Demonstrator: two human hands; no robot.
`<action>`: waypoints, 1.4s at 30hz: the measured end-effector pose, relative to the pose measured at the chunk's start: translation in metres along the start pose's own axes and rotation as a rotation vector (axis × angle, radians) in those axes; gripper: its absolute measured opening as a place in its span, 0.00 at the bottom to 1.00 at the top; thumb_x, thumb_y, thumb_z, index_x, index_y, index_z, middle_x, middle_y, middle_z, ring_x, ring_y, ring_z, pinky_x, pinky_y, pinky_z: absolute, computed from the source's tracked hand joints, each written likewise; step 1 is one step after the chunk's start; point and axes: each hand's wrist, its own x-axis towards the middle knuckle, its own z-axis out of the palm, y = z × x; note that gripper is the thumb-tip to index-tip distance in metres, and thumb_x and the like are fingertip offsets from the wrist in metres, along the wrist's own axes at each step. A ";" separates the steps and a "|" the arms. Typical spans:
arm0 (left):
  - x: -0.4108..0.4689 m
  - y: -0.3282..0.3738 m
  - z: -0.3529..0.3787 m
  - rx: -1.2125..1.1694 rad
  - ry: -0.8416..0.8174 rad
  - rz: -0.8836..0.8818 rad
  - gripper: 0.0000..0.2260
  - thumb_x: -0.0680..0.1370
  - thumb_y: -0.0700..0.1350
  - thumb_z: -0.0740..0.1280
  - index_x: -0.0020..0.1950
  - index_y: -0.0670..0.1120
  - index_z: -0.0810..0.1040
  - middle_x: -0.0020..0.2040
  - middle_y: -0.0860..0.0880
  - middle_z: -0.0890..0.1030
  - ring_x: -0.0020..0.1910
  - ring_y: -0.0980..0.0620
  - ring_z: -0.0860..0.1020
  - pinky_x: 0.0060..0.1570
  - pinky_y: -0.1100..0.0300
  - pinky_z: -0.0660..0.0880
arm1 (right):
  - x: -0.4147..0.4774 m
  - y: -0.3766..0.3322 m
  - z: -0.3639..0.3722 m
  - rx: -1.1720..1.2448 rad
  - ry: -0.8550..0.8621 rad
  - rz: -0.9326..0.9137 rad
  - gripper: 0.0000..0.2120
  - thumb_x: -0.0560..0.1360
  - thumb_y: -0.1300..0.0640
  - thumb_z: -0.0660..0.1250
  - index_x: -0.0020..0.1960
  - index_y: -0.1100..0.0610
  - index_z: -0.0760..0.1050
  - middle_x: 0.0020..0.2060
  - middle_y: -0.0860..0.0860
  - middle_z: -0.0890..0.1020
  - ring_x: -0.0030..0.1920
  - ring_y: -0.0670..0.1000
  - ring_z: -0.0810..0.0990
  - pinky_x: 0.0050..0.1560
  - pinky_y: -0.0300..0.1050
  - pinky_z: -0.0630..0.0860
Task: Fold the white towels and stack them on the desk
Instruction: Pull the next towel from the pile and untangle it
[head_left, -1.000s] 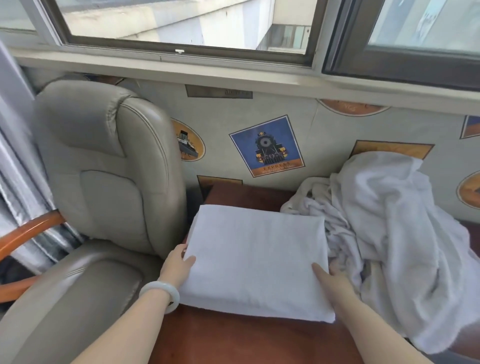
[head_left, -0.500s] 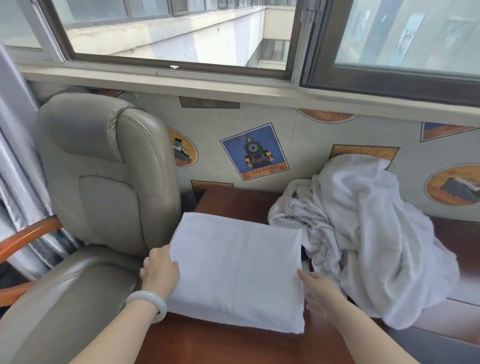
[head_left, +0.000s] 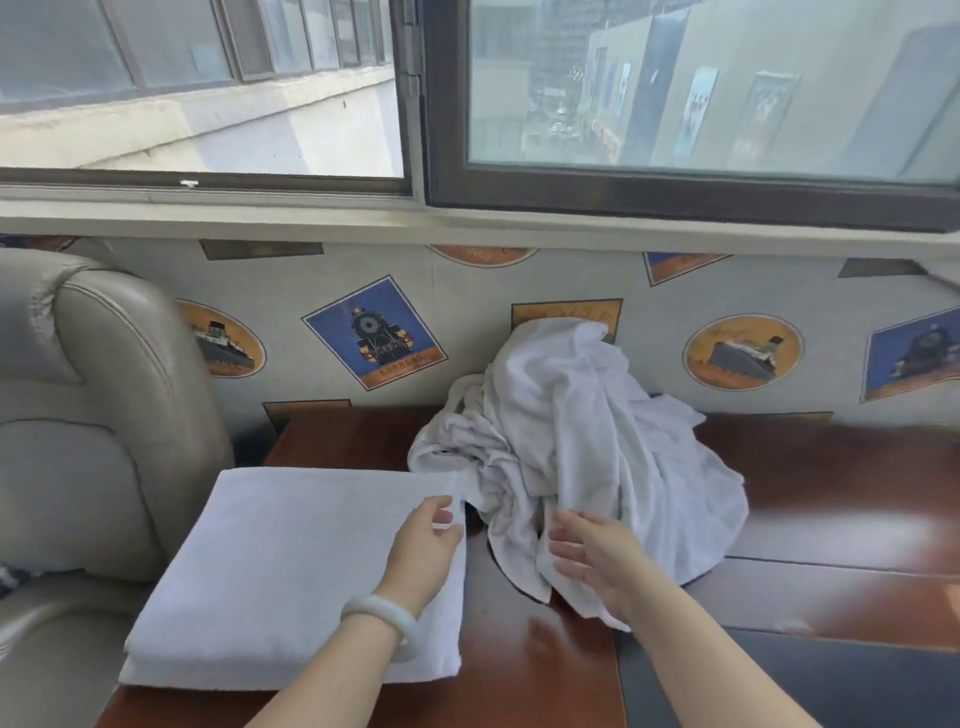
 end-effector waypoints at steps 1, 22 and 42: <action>0.000 0.010 0.014 -0.013 -0.005 0.000 0.14 0.80 0.42 0.65 0.66 0.50 0.73 0.58 0.51 0.77 0.52 0.53 0.77 0.49 0.62 0.72 | 0.000 -0.005 -0.016 -0.027 0.012 -0.032 0.07 0.79 0.56 0.67 0.54 0.59 0.77 0.49 0.57 0.81 0.51 0.56 0.81 0.50 0.49 0.79; -0.091 0.180 0.232 -0.054 -0.151 0.263 0.13 0.69 0.54 0.72 0.54 0.56 0.81 0.42 0.52 0.83 0.43 0.55 0.81 0.47 0.60 0.76 | -0.002 -0.083 -0.216 0.027 -0.229 -0.135 0.21 0.76 0.46 0.69 0.53 0.66 0.77 0.41 0.59 0.82 0.43 0.57 0.83 0.44 0.50 0.79; -0.230 0.152 0.351 -0.738 -0.558 -0.461 0.14 0.77 0.45 0.72 0.58 0.39 0.77 0.45 0.41 0.81 0.38 0.44 0.80 0.33 0.58 0.75 | -0.225 -0.048 -0.462 0.088 0.079 -0.354 0.13 0.80 0.62 0.59 0.55 0.66 0.80 0.50 0.67 0.83 0.45 0.59 0.84 0.38 0.47 0.82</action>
